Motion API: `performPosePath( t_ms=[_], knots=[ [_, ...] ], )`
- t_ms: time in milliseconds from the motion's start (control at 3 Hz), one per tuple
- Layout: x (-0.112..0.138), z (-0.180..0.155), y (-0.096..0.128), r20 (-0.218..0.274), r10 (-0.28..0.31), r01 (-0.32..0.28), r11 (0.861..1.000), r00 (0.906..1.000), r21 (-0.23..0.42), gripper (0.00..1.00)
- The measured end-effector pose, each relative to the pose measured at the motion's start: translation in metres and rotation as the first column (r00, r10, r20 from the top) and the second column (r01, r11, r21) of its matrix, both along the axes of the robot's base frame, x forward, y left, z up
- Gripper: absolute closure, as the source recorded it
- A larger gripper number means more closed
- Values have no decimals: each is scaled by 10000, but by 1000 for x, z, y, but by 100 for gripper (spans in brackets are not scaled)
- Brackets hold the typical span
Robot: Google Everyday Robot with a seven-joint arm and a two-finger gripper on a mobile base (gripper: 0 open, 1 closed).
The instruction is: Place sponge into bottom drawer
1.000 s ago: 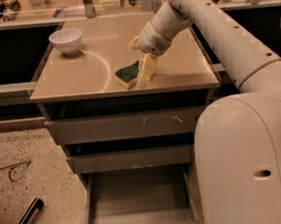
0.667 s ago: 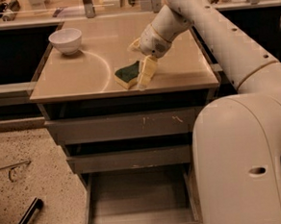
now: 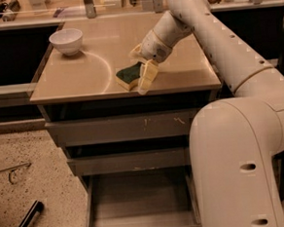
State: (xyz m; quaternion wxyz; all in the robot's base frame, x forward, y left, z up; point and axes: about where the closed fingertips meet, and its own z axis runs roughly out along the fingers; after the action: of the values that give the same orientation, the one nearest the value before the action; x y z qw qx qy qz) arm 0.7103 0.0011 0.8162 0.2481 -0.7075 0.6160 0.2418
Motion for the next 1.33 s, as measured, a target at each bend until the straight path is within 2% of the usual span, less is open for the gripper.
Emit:
performPosePath(
  t_ms=[333, 1000, 1333],
  knots=[
    [0, 0, 0, -8, 3, -3, 10000, 10000, 8, 17],
    [0, 0, 0, -8, 3, -3, 10000, 10000, 7, 64],
    [-17, 0, 4, -102, 226, -229, 9995, 9997, -229, 87]
  ],
)
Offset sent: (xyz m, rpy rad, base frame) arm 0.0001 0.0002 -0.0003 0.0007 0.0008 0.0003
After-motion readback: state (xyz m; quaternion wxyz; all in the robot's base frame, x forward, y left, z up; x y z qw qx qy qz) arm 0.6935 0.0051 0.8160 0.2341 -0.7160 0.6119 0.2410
